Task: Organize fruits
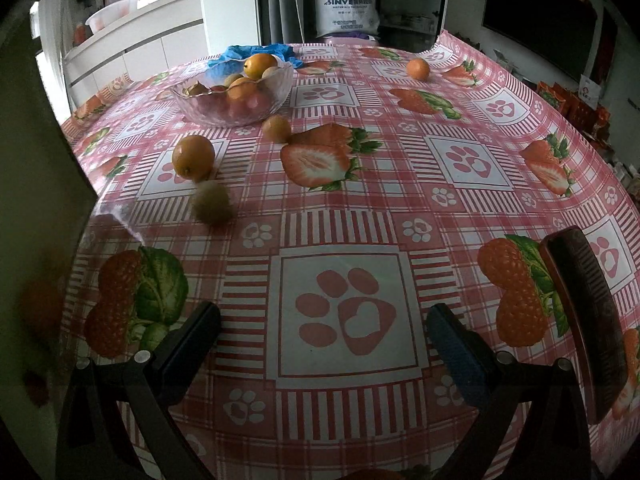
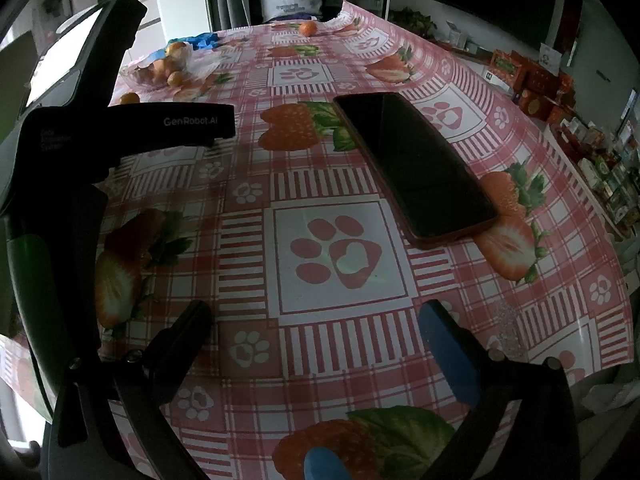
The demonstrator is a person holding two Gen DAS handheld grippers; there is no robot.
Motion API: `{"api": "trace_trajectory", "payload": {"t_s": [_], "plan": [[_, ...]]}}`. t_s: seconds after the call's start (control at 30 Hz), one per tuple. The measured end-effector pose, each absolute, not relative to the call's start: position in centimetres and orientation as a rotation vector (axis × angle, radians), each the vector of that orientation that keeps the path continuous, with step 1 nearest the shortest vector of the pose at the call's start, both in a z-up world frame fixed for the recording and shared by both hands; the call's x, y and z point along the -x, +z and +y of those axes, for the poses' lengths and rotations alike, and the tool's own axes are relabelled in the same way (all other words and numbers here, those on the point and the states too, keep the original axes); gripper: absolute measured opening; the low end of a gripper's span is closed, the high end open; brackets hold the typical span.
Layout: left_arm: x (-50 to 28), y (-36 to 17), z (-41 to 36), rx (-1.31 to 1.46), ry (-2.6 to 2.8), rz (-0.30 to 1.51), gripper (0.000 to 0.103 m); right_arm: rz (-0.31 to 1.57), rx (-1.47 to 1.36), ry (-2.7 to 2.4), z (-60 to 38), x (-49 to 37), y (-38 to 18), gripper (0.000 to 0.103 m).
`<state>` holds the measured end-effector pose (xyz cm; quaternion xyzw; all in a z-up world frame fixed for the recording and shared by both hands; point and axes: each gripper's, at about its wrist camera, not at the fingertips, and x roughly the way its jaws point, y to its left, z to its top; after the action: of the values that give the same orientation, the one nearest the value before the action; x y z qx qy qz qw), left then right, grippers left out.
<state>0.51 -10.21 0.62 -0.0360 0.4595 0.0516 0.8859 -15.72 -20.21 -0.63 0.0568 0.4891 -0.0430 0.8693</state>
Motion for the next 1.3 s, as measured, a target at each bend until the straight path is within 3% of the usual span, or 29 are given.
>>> {"api": "trace_trajectory", "payload": {"t_s": [1.3], "plan": [[-0.52, 0.61, -10.15, 0.076, 0.107, 0.956, 0.103, 1.030, -0.129, -0.107, -20.79, 15.85, -0.77, 0.103]]}}
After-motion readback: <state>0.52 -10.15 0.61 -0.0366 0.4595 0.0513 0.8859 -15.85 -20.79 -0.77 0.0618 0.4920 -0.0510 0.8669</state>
